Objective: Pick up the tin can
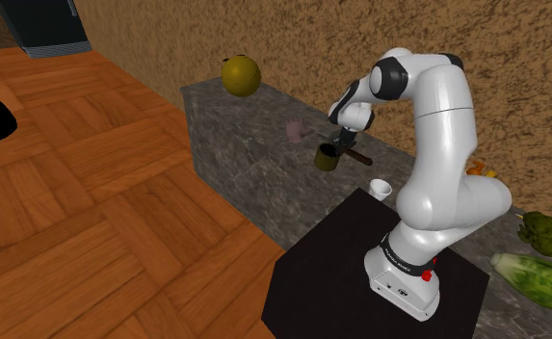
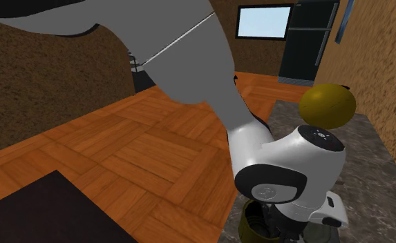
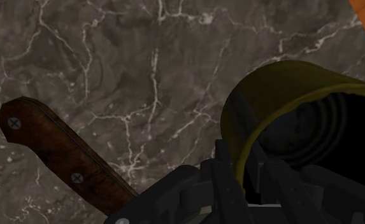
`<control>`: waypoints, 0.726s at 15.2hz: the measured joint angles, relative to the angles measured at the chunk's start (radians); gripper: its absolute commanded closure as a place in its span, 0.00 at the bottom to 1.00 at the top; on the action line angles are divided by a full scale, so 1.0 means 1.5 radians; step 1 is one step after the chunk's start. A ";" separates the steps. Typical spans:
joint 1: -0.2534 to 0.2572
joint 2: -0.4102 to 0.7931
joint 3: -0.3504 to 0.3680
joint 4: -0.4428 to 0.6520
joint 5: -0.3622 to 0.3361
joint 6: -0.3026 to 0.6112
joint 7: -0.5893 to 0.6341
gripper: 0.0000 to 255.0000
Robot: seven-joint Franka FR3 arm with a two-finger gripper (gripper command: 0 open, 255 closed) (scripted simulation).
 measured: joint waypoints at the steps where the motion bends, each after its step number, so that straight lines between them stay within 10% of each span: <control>1: 0.002 -0.006 -0.002 -0.002 -0.002 -0.005 0.002 1.00; 11: 0.020 -0.079 -0.028 -0.029 -0.024 -0.051 0.016 1.00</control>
